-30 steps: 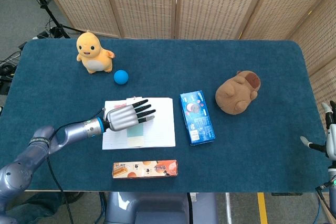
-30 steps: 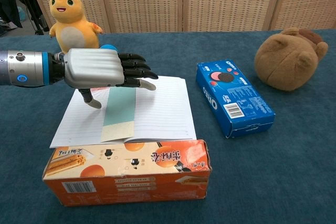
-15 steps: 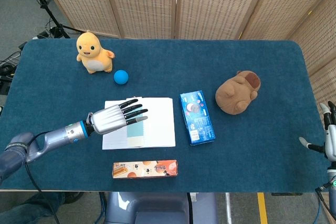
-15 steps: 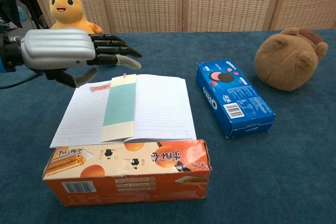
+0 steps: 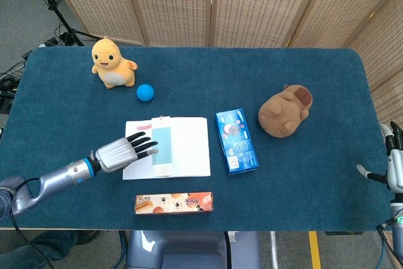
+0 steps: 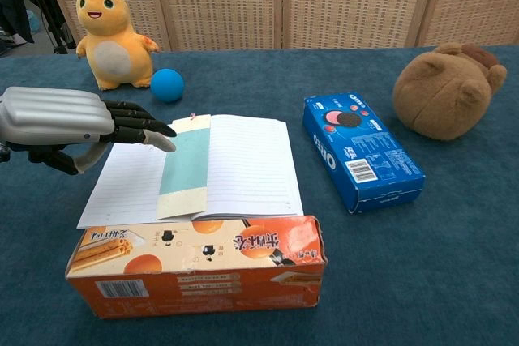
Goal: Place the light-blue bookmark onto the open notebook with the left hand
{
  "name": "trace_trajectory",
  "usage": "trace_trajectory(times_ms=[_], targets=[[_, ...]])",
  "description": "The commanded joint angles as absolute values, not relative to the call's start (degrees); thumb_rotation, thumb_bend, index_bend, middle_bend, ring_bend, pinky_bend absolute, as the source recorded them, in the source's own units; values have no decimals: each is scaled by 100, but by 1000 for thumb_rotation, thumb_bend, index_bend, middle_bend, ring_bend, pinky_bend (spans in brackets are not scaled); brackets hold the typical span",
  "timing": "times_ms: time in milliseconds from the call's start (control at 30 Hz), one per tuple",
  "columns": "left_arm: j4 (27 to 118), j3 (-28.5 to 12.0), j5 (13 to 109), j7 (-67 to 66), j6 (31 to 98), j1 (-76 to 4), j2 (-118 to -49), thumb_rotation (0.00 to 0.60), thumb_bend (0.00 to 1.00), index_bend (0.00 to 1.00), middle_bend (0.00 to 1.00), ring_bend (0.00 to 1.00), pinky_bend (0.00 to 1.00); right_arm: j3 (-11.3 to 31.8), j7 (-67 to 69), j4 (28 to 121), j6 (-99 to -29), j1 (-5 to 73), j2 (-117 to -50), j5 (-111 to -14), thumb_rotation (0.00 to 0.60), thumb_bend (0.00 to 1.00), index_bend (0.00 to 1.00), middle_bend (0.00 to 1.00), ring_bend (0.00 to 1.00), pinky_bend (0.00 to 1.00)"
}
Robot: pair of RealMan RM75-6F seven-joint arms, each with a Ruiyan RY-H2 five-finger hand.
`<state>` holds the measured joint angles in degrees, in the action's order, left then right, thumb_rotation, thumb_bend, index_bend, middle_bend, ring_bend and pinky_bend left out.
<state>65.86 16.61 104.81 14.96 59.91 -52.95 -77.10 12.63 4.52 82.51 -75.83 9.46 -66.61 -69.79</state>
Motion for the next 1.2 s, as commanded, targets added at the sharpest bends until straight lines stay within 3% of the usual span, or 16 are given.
trace_trajectory(times_ms=[33,700,1200], targets=[[6608,1588,10430,1465,5855,-5303,-7777,600,1000,0,0,0,0,1263,456,8248,-7578,947,-6659,-6975,600,0,0,0,0,0],[6270,1448,10367,1410,5388,-5262,-8339,600,1000,0,0,0,0,1283,610,8194,-7552,931,-6627,-6960,600,0,0,0,0,0],[6552,1444,10218,1127,5039,-5246,-8151,600,1000,0,0,0,0,1286,651,8193,-7567,919,-6613,-6972,600,0,0,0,0,0]])
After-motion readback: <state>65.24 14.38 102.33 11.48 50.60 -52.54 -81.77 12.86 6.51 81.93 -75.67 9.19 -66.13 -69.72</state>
